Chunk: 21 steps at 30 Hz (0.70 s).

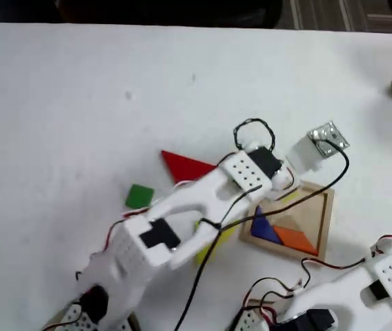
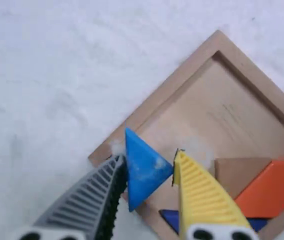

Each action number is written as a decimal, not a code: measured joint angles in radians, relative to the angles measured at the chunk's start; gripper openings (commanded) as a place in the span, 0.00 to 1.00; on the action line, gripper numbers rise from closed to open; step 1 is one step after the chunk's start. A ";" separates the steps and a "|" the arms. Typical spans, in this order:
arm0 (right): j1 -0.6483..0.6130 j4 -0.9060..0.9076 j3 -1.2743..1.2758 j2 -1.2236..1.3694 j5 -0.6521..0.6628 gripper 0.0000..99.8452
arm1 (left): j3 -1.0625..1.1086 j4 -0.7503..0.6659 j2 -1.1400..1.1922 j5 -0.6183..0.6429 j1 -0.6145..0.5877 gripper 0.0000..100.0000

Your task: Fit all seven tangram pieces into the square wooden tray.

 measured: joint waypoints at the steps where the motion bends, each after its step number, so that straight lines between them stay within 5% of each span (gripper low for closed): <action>1: 0.000 0.000 0.000 0.000 0.000 0.10 | -0.026 0.000 0.026 0.000 0.000 0.17; 6: 0.000 0.000 0.000 -0.002 0.000 0.10 | -0.100 0.025 0.109 0.000 -0.003 0.28; 14: 0.000 0.000 0.011 -0.002 0.000 0.10 | -0.207 0.143 0.121 0.000 -0.006 0.29; 21: -0.014 0.000 0.018 -0.002 0.000 0.10 | -0.460 0.494 0.081 0.000 -0.060 0.29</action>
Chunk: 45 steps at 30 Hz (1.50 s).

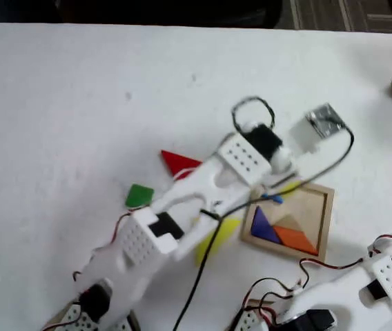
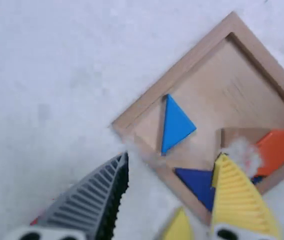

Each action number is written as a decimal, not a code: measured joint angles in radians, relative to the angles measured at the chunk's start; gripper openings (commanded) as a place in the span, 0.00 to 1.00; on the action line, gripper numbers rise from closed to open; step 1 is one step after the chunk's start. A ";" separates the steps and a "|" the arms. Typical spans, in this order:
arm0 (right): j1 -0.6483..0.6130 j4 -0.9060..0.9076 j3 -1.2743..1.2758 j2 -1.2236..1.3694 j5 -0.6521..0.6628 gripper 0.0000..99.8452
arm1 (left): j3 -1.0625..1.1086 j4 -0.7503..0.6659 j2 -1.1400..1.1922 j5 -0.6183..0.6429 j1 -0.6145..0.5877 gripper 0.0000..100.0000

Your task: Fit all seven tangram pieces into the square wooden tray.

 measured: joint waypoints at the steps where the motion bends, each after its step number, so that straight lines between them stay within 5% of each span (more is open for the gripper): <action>1: -0.006 0.000 0.000 0.000 0.000 0.10 | -0.037 0.060 -0.020 0.000 -0.017 0.29; 4: -0.040 0.000 0.000 0.000 0.000 0.10 | -0.120 0.190 -0.081 0.023 -0.087 0.29; 9: -0.135 0.055 0.000 0.000 0.014 0.10 | -0.107 0.216 -0.190 0.109 -0.284 0.29; 16: -0.358 0.304 -0.092 0.000 0.087 0.10 | 0.285 0.201 -0.431 0.129 -0.537 0.29; 20: -0.537 0.407 -0.153 0.000 0.051 0.08 | 0.655 0.043 -0.597 0.135 -0.628 0.29; 31: -0.944 0.419 -0.164 0.000 -0.126 0.02 | 1.746 -0.686 -1.017 0.137 -0.836 0.23; 35: -1.025 0.416 -0.164 0.000 -0.189 0.02 | 1.812 -0.710 -1.034 0.137 -0.928 0.03; 45: -1.040 0.278 -0.252 0.348 -0.212 0.02 | 1.815 -0.796 -0.908 0.074 -1.003 0.02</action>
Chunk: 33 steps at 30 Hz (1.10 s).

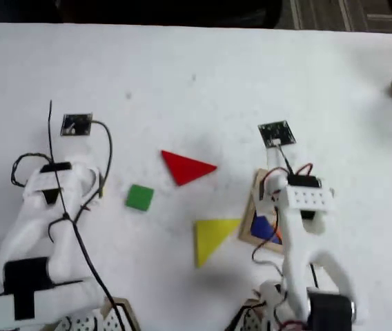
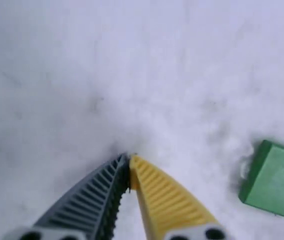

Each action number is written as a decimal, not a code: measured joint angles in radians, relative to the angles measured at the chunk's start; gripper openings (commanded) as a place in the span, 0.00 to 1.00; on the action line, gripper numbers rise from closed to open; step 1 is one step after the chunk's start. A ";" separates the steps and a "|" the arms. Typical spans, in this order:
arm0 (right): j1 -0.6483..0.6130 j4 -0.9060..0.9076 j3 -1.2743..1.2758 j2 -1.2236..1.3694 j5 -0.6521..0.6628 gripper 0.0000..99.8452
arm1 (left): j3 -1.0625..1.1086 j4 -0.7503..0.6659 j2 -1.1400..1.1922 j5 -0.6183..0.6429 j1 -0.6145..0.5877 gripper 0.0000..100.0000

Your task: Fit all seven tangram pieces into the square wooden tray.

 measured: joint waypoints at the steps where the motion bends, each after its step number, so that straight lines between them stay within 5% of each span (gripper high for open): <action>1: 0.000 -0.002 -0.020 0.035 0.000 0.02 | -0.002 -0.002 0.003 0.000 0.000 0.02; 13: 0.002 -0.011 -0.293 0.382 -0.002 0.02 | -0.003 -0.014 0.008 0.000 -0.005 0.02; 25: -0.002 0.115 -0.466 0.396 -0.032 0.02 | -0.003 -0.014 0.008 0.000 -0.005 0.02; 33: 0.180 0.176 -0.407 0.313 -0.025 0.02 | -0.003 -0.014 0.008 0.000 -0.005 0.02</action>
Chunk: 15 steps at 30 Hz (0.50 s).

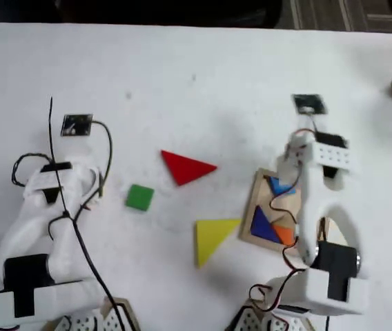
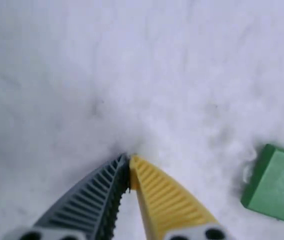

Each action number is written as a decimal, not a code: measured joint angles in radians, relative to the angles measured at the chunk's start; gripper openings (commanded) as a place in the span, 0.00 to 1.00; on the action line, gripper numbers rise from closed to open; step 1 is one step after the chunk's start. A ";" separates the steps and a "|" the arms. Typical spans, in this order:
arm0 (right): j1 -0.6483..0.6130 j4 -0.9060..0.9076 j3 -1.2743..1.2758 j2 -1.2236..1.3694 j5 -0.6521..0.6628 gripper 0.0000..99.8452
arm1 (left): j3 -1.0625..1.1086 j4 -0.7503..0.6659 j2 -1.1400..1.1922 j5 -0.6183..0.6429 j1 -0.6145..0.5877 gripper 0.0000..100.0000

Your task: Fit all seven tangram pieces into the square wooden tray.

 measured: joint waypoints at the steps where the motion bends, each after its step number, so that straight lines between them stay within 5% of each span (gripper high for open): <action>1: 0.014 -0.015 0.029 -0.011 0.011 0.02 | 0.000 0.000 0.000 0.000 0.000 0.02; 15: 0.075 -0.172 0.106 0.080 0.035 0.02 | 0.000 0.000 0.000 0.000 0.000 0.02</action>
